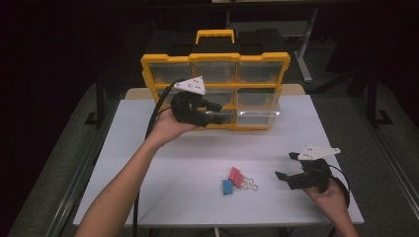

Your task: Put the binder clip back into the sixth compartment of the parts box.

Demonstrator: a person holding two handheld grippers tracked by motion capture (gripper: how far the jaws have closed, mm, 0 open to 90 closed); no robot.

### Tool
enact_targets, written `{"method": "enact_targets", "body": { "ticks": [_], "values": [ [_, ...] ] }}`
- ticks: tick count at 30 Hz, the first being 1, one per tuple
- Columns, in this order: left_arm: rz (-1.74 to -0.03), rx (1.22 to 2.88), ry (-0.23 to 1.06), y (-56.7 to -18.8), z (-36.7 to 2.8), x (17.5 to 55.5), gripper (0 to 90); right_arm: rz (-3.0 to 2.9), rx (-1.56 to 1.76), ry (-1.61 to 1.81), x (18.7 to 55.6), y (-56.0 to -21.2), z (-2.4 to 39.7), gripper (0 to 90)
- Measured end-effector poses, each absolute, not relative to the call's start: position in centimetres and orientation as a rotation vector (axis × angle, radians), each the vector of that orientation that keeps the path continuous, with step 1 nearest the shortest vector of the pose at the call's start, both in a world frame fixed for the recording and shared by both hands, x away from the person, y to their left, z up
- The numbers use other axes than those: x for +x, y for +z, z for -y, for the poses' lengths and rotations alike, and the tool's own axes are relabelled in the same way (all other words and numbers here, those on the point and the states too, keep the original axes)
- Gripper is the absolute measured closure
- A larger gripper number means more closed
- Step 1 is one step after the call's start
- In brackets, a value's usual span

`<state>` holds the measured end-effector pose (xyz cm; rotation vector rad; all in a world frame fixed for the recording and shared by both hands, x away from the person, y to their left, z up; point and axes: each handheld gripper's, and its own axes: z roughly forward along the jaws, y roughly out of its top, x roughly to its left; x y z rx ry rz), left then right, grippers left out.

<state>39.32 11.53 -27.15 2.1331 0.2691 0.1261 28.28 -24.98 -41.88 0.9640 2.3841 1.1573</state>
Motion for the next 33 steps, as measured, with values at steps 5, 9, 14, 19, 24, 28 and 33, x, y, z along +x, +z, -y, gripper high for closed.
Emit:
{"method": "enact_targets", "body": {
  "ticks": [5, 9, 14, 19, 24, 28, 33],
  "values": [
    [-0.285, 2.134, 0.144, -27.6, -12.6, 38.9, 51.5, -2.39, 0.962, 1.152, 28.3, -41.9, 25.0, 14.5],
    [-0.303, 2.128, 0.146, -28.0, -13.1, 38.7, 50.3, -2.395, 0.956, 1.143, 28.4, -41.8, 25.1, 14.5],
    [-0.33, 2.126, 0.147, -28.7, -13.9, 38.3, 48.8, -2.409, 0.957, 1.147, 28.5, -41.8, 25.1, 14.5],
    [-0.363, 2.117, 0.172, -29.5, -15.0, 37.7, 46.3, -2.429, 0.937, 1.126, 28.5, -41.7, 25.0, 14.5],
    [-0.396, 2.118, 0.195, -30.6, -16.2, 37.0, 44.6, -2.442, 0.935, 1.115, 28.6, -41.8, 25.0, 14.6],
    [-0.415, 2.121, 0.203, -31.2, -16.7, 36.6, 43.2, -2.448, 0.941, 1.113, 28.4, -41.8, 24.9, 14.6],
    [-0.435, 2.114, 0.22, -31.9, -17.4, 36.0, 42.0, -2.465, 0.927, 1.116, 28.1, -41.8, 25.2, 17.2]
  ]
}}
